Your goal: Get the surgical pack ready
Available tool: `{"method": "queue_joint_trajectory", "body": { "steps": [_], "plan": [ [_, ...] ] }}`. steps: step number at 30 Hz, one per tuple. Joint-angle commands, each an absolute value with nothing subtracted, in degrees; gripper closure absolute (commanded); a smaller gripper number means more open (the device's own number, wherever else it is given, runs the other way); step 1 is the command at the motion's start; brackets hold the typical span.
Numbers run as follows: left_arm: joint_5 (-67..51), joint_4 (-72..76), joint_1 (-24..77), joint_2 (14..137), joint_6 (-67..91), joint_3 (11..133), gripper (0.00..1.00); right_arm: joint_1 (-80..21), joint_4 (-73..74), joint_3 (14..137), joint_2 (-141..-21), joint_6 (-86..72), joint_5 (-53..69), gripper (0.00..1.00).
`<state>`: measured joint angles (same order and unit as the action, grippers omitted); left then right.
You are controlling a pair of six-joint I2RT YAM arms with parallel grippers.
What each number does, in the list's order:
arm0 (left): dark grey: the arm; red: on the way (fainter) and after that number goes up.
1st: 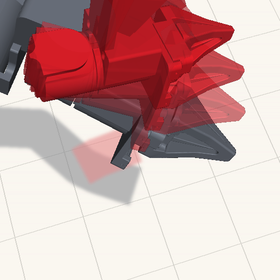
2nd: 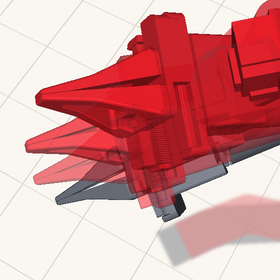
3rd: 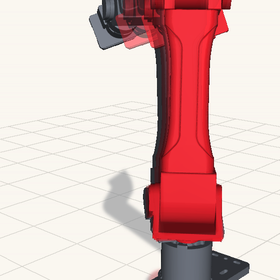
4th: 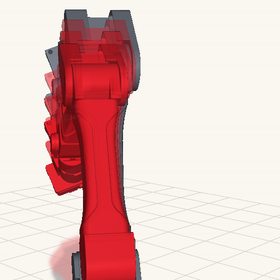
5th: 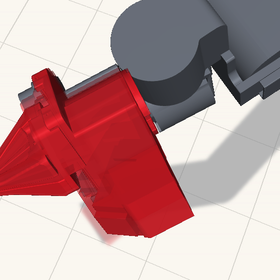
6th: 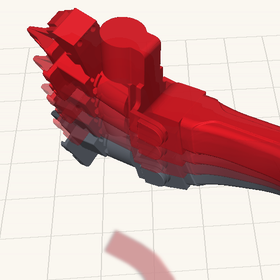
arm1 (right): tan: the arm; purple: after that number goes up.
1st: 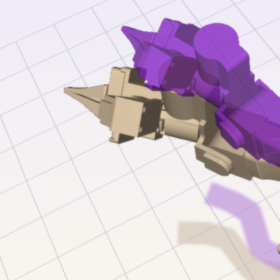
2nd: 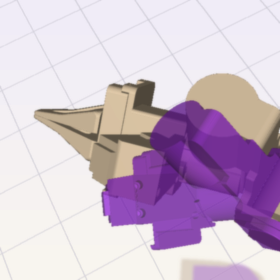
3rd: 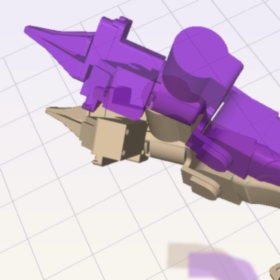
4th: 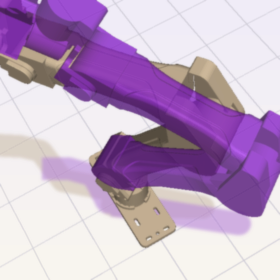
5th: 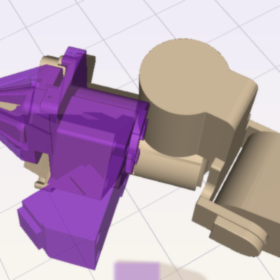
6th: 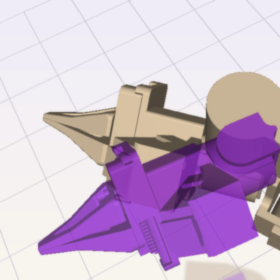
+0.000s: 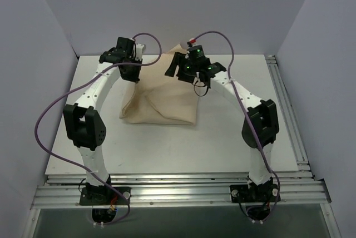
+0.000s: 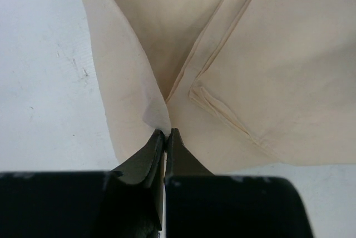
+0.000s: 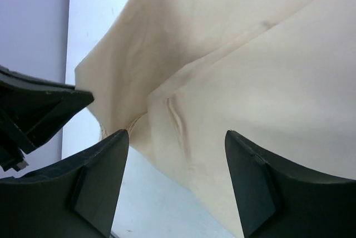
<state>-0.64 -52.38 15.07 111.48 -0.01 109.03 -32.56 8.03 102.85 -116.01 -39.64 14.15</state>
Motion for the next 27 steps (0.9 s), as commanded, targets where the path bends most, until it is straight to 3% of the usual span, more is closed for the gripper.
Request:
{"method": "queue_joint_trajectory", "body": {
  "steps": [1,5,18,27],
  "plan": [
    [-5.7,-53.1,15.9,111.0,1.6,114.2,0.98,-28.0,15.8,97.8,-109.8,-36.9,12.6,0.34],
    [-9.8,-54.4,16.6,111.2,2.5,116.5,0.98,-22.8,18.3,89.2,-107.1,-35.5,8.7,0.34],
    [-20.0,-53.4,26.6,116.6,6.1,123.4,0.98,-17.6,-2.2,75.9,-112.5,-35.2,22.2,0.34],
    [-22.0,-50.4,30.7,123.0,9.8,127.7,0.98,-18.4,-9.1,75.5,-117.0,-37.5,27.2,0.54]
  ]
}}
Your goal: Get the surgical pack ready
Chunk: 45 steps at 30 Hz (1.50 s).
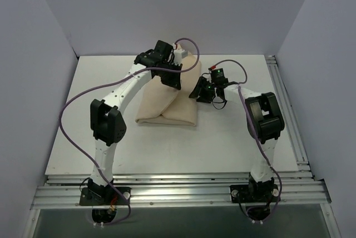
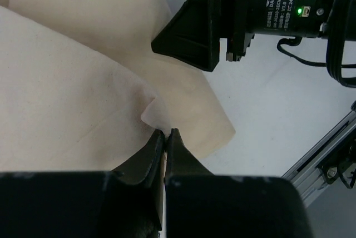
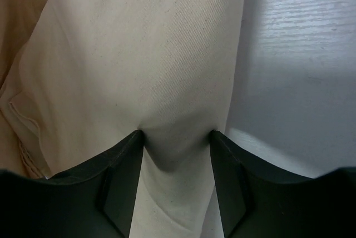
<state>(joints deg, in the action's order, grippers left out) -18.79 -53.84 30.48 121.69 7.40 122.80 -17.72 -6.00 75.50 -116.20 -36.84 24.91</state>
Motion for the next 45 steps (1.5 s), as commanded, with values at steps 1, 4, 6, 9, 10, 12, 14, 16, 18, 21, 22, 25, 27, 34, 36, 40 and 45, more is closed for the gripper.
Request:
{"method": "queue_joint_trajectory", "body": {
  "steps": [1,4,6,9,10,12,14,16,18,21,22,25,27,34,36,40,45],
  "plan": [
    [-21.9,-50.6,30.8,123.5,10.1,128.5,0.98,-18.5,-9.4,75.6,-117.0,-37.5,27.2,0.54],
    [-22.1,-51.7,31.5,126.0,10.9,133.0,0.98,-18.7,-9.5,75.9,-117.1,-37.4,27.4,0.57],
    [-21.5,-52.4,32.1,128.0,11.1,135.6,0.98,-18.8,-9.8,75.9,-117.2,-37.4,27.5,0.58],
    [-21.4,-52.1,33.4,129.9,11.9,138.6,0.98,-19.0,-10.2,76.0,-117.4,-37.9,27.9,0.59],
    [-21.2,-51.9,33.7,130.4,12.8,139.0,0.98,-19.1,-10.3,76.0,-117.3,-38.0,27.9,0.59],
    [-21.6,-52.0,34.5,131.8,13.4,140.8,0.98,-19.2,-10.2,76.2,-117.2,-38.0,27.9,0.59],
    [-21.4,-51.7,35.1,132.3,13.5,139.6,0.98,-19.2,-10.0,76.1,-117.1,-38.0,27.6,0.59],
    [-21.1,-51.2,35.1,132.6,14.2,137.6,0.98,-19.2,-10.1,75.9,-117.0,-37.9,27.7,0.59],
    [-20.1,-49.8,35.0,133.2,14.2,134.8,0.98,-19.2,-10.0,76.1,-117.1,-37.8,27.9,0.59],
    [-18.8,-47.6,35.1,134.8,15.0,132.8,0.98,-19.2,-9.8,76.4,-116.9,-38.1,27.6,0.59],
    [-18.7,-47.4,35.0,135.4,15.1,132.9,0.98,-19.2,-9.1,76.6,-116.7,-38.1,27.3,0.59],
    [-19.2,-46.2,35.1,136.8,15.0,132.5,0.98,-18.8,-6.3,77.3,-115.6,-38.5,24.7,0.55],
    [-19.9,-44.8,35.1,137.5,15.0,132.2,0.98,-17.9,-4.8,77.5,-114.5,-39.2,23.1,0.52],
    [-21.7,-45.3,35.1,140.7,13.6,133.4,0.63,-15.6,-1.3,78.6,-112.7,-41.0,20.8,0.45],
    [-22.7,-45.8,35.1,140.5,12.6,134.6,0.42,-14.9,-0.3,79.2,-112.5,-40.3,20.0,0.43],
    [-23.1,-47.0,35.2,138.5,11.5,136.6,0.30,-13.4,-0.3,79.1,-111.6,-39.9,19.5,0.42],
    [-25.1,-51.9,35.1,137.7,10.8,145.7,0.29,-12.6,3.8,81.7,-110.3,-37.2,18.3,0.43]
  ]
}}
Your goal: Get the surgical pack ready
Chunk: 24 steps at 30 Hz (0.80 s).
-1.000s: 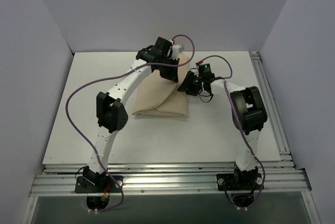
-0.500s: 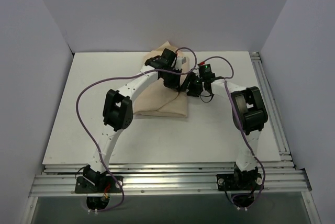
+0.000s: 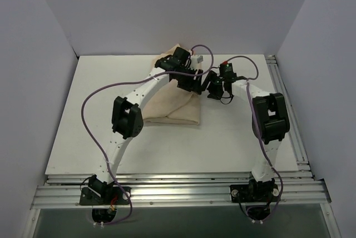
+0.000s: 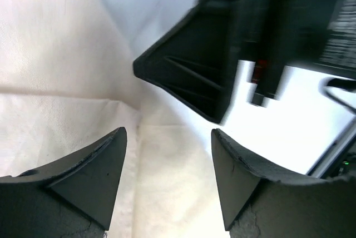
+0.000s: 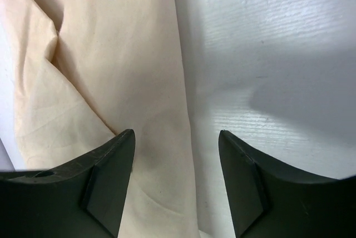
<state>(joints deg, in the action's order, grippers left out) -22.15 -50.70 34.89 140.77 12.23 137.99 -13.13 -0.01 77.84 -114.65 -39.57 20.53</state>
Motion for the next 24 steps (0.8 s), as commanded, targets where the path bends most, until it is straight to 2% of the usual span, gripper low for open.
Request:
{"method": "queue_joint_trajectory", "body": {
  "steps": [1,5,9,13,19,24],
  "plan": [
    [-25.2,-52.9,35.0,137.5,10.9,146.9,0.29,-12.6,4.3,82.2,-110.3,-36.9,17.9,0.43],
    [-24.7,-55.8,35.0,135.3,9.6,151.1,0.30,-12.2,3.2,81.7,-108.7,-36.6,18.6,0.48],
    [-19.3,-59.3,33.1,131.4,6.3,151.1,0.31,-14.0,0.9,81.5,-108.5,-35.4,21.9,0.46],
    [-10.5,-60.8,28.3,126.5,3.6,144.5,0.32,-16.8,0.6,82.5,-109.8,-32.6,23.4,0.43],
    [-0.6,-57.0,21.4,120.9,1.8,126.1,0.32,-17.6,-1.8,83.4,-114.5,-33.2,25.6,0.43],
    [5.4,-52.4,20.9,119.3,1.8,117.0,0.34,-18.7,-0.7,85.7,-117.9,-32.9,26.6,0.55]
  ]
}}
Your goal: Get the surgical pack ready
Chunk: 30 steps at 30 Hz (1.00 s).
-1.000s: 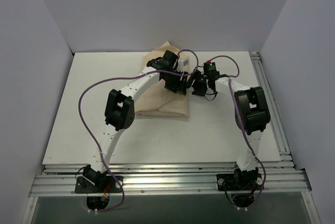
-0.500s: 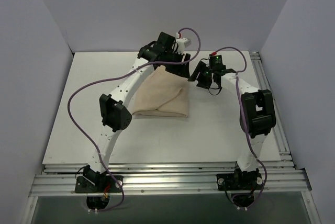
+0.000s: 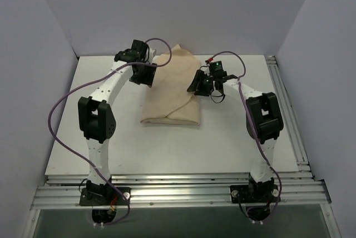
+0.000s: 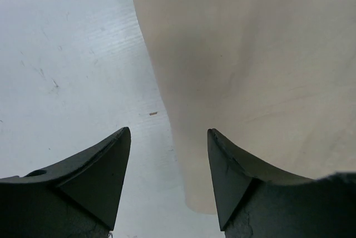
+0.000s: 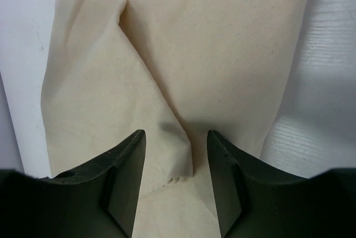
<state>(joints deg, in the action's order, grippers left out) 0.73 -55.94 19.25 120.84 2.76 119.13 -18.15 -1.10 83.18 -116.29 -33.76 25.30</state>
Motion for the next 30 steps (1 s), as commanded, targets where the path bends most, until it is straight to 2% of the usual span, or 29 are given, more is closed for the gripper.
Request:
{"method": "queue_joint_trajectory", "body": {
  "steps": [1,4,7,8,9,24,25,27,30],
  "plan": [
    [5.4,-51.5,20.9,119.4,2.0,116.5,0.34,-18.6,-0.6,85.3,-118.4,-33.0,26.3,0.56],
    [4.9,-50.5,21.0,120.3,1.8,116.7,0.34,-18.4,-0.4,84.2,-118.3,-33.6,24.7,0.65],
    [6.5,-50.9,20.7,122.2,1.9,118.0,0.35,-17.8,-0.3,83.7,-117.3,-33.4,24.6,0.84],
    [6.9,-51.0,20.6,122.8,2.0,118.3,0.36,-17.3,-0.3,83.7,-117.2,-33.3,24.6,0.95],
    [7.4,-51.1,20.4,123.0,2.2,118.6,0.36,-17.0,0.1,83.7,-116.8,-33.2,24.5,1.00],
    [5.7,-53.2,17.2,128.5,2.1,129.1,0.36,-13.4,7.6,88.1,-115.7,-28.2,25.5,0.99],
    [5.3,-53.5,17.1,130.1,2.2,130.6,0.39,-12.9,8.7,88.9,-116.2,-27.5,25.3,0.90],
    [4.5,-54.3,17.0,132.2,2.6,135.2,0.47,-12.2,10.3,91.7,-118.0,-26.4,25.5,0.81],
    [-0.3,-52.7,16.8,134.3,1.7,139.3,0.61,-11.1,9.1,99.0,-122.4,-25.1,28.9,0.81]
  ]
}}
